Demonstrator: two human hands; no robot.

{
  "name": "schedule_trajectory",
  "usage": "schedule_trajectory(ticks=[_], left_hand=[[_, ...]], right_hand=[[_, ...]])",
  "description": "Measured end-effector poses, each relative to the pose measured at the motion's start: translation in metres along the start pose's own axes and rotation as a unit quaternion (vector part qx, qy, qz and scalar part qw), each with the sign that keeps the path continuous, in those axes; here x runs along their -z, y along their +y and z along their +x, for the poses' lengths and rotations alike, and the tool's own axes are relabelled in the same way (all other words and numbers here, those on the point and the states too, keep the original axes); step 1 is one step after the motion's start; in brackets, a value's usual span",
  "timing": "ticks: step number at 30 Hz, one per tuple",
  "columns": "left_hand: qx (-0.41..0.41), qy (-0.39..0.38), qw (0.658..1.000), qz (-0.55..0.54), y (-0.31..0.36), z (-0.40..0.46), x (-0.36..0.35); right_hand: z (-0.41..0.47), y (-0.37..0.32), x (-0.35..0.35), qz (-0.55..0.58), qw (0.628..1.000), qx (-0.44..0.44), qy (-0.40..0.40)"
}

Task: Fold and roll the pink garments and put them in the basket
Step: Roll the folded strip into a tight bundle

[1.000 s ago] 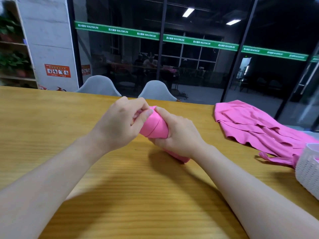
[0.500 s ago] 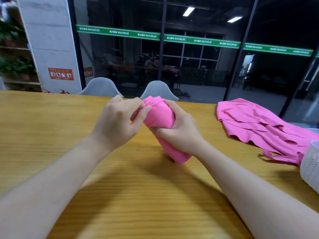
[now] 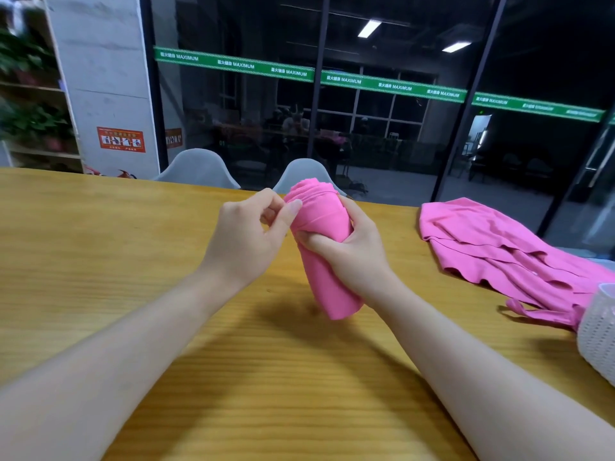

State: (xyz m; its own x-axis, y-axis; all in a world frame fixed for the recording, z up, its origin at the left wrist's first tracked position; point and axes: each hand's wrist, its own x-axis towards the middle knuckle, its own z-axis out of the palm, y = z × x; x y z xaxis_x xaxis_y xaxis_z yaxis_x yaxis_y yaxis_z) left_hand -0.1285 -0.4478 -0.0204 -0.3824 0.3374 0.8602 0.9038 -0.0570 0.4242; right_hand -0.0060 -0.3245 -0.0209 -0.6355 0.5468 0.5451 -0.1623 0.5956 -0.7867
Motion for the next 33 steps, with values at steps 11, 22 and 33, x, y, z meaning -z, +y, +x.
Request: schedule_trajectory(ticks=[11,22,33], left_hand=[[-0.014,-0.044,0.999,0.004,-0.017,-0.006,-0.005],[0.022,-0.135,0.986,-0.096,-0.011,-0.014,-0.008],[-0.126,-0.084,0.985,0.086,0.009,-0.018,-0.010]], right_hand=[[-0.004,-0.005,-0.002,0.077,0.997,-0.031,-0.005],[0.004,0.009,0.001,0.038,0.998,-0.047,-0.002],[-0.003,0.009,-0.009,-0.184,0.981,-0.023,-0.061]])
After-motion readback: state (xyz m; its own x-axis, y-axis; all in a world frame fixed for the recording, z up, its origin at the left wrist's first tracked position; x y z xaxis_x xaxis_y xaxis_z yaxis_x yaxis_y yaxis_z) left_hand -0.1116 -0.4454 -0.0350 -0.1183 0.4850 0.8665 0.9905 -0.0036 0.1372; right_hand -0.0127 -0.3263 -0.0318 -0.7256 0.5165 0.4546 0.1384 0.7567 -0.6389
